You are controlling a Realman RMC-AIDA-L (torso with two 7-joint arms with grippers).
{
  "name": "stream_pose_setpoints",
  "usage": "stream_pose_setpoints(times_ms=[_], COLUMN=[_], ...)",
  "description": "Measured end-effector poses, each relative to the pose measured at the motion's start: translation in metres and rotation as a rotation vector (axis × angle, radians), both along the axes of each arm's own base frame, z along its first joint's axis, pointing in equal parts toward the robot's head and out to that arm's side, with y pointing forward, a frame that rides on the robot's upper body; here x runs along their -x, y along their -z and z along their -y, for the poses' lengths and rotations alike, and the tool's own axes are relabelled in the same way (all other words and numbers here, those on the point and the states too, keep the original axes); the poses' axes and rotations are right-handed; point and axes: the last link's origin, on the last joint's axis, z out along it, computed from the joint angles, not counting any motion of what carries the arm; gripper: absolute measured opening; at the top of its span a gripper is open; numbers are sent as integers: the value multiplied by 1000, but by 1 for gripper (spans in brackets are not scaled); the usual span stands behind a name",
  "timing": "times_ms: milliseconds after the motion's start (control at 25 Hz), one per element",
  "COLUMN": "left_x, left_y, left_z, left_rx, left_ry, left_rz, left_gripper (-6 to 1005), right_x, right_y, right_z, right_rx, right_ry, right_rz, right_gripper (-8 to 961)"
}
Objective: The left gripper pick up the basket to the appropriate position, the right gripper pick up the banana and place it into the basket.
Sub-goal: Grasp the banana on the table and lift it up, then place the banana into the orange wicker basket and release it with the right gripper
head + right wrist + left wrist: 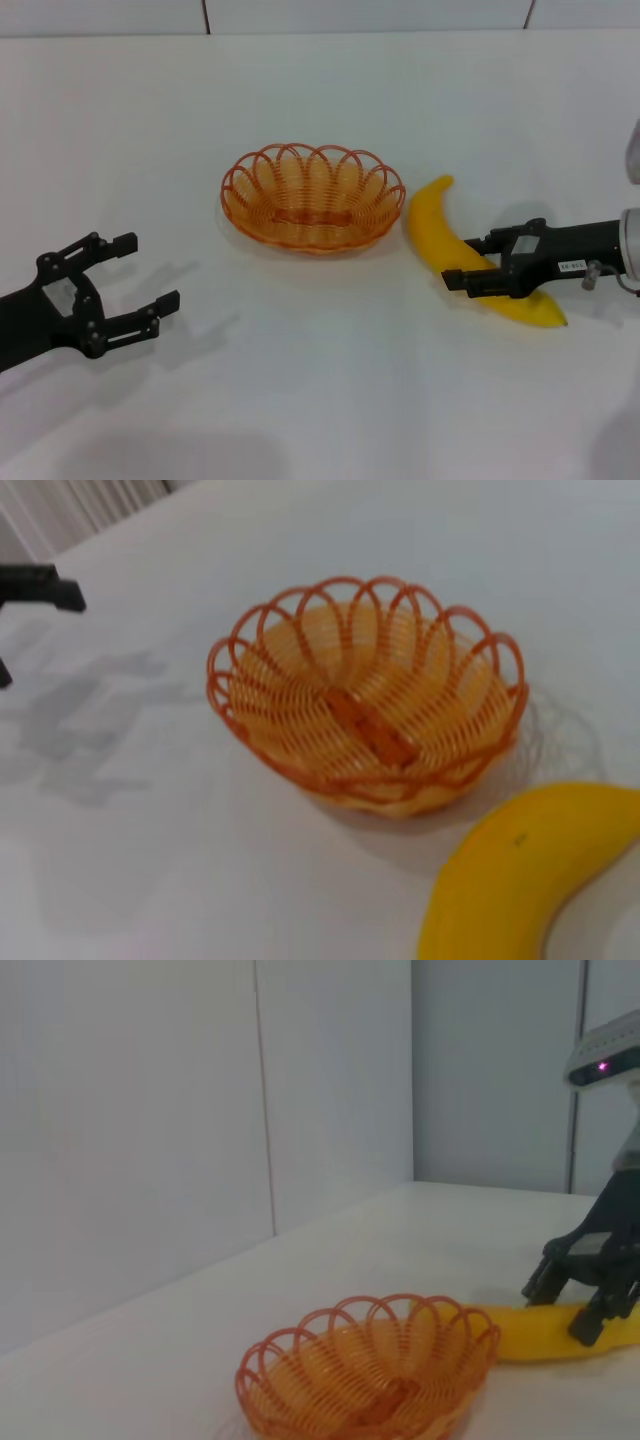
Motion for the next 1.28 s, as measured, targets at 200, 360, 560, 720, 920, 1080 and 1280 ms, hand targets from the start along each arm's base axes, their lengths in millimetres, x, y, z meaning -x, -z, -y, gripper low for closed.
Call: stream_pose_setpoints(times_ms=[200,360,560,720,920,1080,1280], left_x=[-2,-1,0,0,0,-1,-4], left_y=[0,0,-1,-1,-1,0,2], left_z=[1,2,3,3,3,1,-1], left_rx=[7,7,7,7,6,4,7], left_ry=[10,9,5,5,7,10,14], left_rz=[9,9,9,8,6,4,10], left_gripper=[893,893,893,893,893,893,893], right_x=[1,3,4,1,22,56,87], right_y=[2,2,-7,-21,-32,-22,7], right_z=[0,-2,-9,-22,-26,-21,-25], right_rx=[12,-1,-66,-185,-290,-277,-238], right_ry=[-8,-9,23,92,-54,-302,-505], right_rz=[14,15,3,-40,-191,-316,-343], right_gripper=[677,528,494,505,519,530,543])
